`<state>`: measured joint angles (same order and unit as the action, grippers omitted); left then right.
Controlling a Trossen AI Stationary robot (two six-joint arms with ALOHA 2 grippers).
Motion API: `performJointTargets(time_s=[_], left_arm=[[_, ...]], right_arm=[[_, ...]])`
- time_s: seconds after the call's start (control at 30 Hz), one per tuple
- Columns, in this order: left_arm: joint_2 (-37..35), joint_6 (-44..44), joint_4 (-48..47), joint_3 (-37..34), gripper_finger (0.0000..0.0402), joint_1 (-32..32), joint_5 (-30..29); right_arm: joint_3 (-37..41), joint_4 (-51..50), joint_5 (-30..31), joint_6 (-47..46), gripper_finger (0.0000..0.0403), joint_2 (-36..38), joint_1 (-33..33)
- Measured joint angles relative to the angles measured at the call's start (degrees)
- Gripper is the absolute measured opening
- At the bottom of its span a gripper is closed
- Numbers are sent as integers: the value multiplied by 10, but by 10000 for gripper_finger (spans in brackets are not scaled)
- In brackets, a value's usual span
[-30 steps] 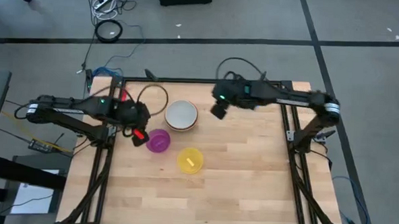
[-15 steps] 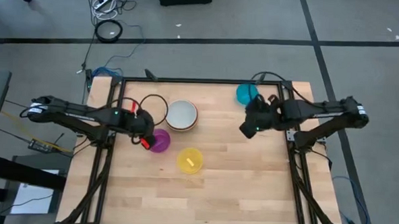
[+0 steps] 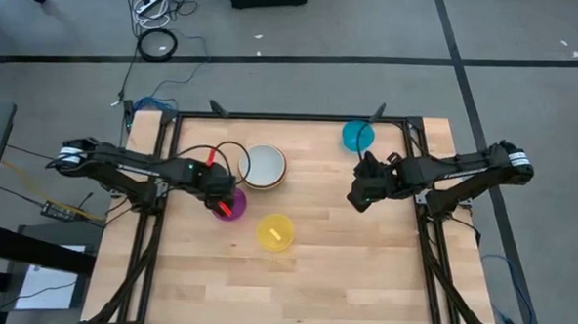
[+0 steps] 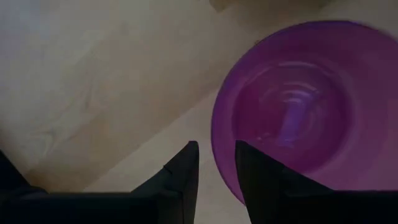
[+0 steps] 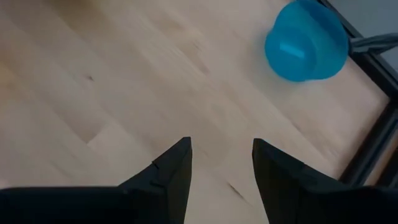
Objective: Nest bowls inside each other
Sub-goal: Stack the purple bowl on top of the white bowl
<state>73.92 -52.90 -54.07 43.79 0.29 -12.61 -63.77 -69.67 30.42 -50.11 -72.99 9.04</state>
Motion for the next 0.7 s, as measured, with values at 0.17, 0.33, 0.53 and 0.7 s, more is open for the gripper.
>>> performJointTargets(time_s=[0.17, 0.33, 0.53, 0.7], left_arm=[[30, 10, 6, 0, 114, 2, 3], [64, 25, 24, 0, 113, 2, 3], [85, 67, 68, 0, 43, 5, 23], [61, 100, 74, 16, 7, 6, 58]], right_arm=[[0, 9, 0, 6, 156, 0, 0], [0, 13, 0, 7, 156, 0, 0], [0, 15, 0, 7, 156, 0, 0], [0, 15, 0, 10, 156, 0, 0]])
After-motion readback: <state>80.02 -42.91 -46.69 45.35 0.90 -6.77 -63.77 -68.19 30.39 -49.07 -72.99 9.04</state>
